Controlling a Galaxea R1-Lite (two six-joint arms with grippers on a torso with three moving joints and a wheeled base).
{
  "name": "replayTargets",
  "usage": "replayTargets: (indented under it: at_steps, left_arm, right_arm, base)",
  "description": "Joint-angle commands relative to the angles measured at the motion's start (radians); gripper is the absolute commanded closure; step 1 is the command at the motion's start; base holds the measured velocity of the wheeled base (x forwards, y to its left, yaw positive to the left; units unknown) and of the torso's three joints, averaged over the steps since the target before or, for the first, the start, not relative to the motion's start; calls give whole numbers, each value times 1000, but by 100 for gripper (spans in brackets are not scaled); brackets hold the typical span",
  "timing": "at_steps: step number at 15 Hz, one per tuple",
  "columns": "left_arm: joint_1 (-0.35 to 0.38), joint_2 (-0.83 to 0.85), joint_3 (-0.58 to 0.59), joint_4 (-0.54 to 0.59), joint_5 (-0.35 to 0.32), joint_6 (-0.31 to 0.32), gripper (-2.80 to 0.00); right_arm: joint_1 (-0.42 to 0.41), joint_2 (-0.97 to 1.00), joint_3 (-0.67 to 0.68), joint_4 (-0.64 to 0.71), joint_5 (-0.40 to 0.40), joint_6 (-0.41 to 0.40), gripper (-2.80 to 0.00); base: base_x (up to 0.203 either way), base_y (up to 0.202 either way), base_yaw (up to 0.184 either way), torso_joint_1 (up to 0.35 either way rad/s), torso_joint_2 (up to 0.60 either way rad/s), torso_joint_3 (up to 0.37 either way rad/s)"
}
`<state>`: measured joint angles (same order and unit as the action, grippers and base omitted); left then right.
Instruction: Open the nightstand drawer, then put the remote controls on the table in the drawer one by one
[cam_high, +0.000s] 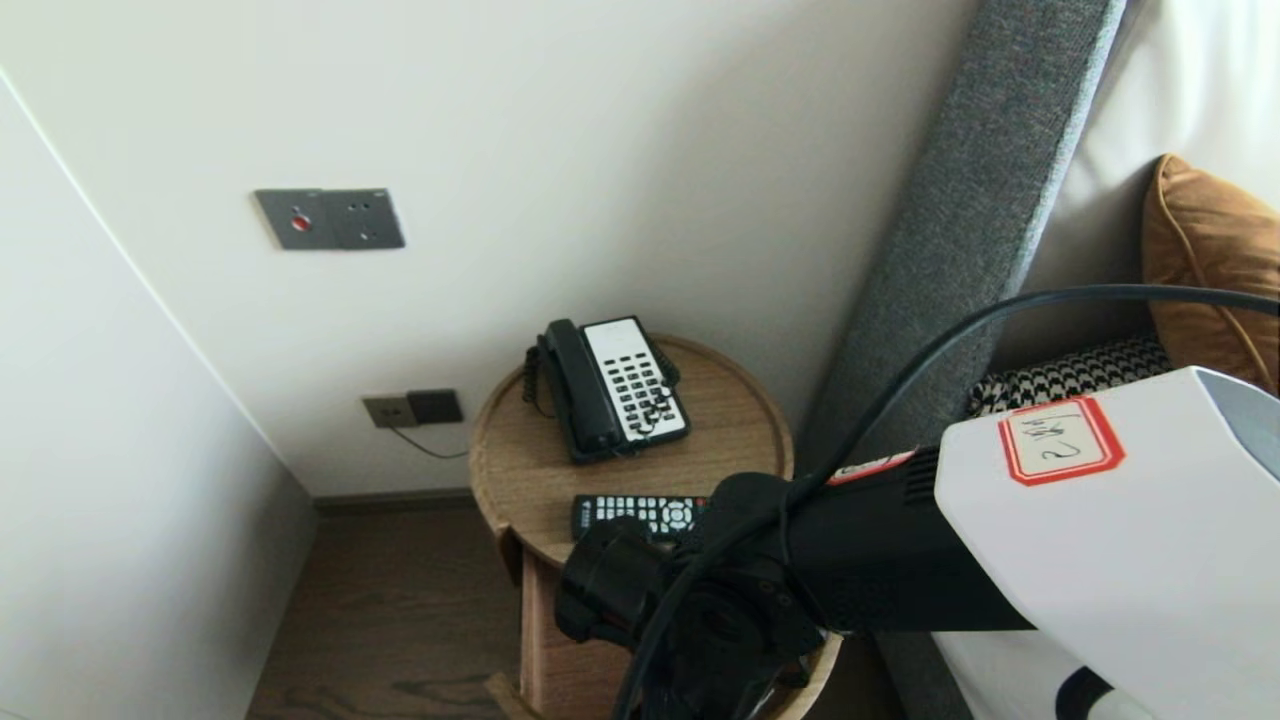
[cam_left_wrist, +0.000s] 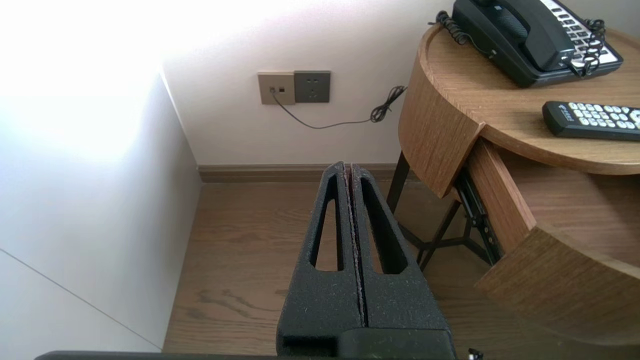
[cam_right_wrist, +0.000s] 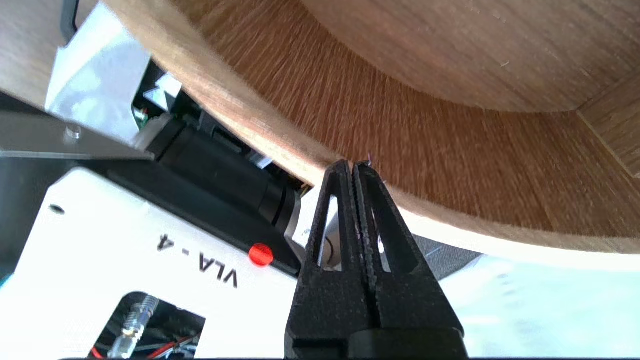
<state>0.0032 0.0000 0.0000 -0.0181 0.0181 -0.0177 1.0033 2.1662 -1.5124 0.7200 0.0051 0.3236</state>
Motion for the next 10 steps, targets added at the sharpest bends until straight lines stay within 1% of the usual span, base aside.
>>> replayTargets:
  at_steps: [1, 6, 10]
  left_arm:
    - [0, -3, 0, 0, 0, -1, 0]
    - [0, -3, 0, 0, 0, -1, 0]
    - [0, -3, 0, 0, 0, -1, 0]
  right_arm:
    - [6, -9, 11, 4, 3, 3, 0]
    - [-2, -8, -24, -5, 0, 3, 0]
    - [-40, -8, -156, -5, -12, -2, 0]
  base:
    - [0, 0, 0, 0, 0, 0]
    - [0, 0, 0, 0, 0, 0]
    - [0, 0, 0, 0, 0, 0]
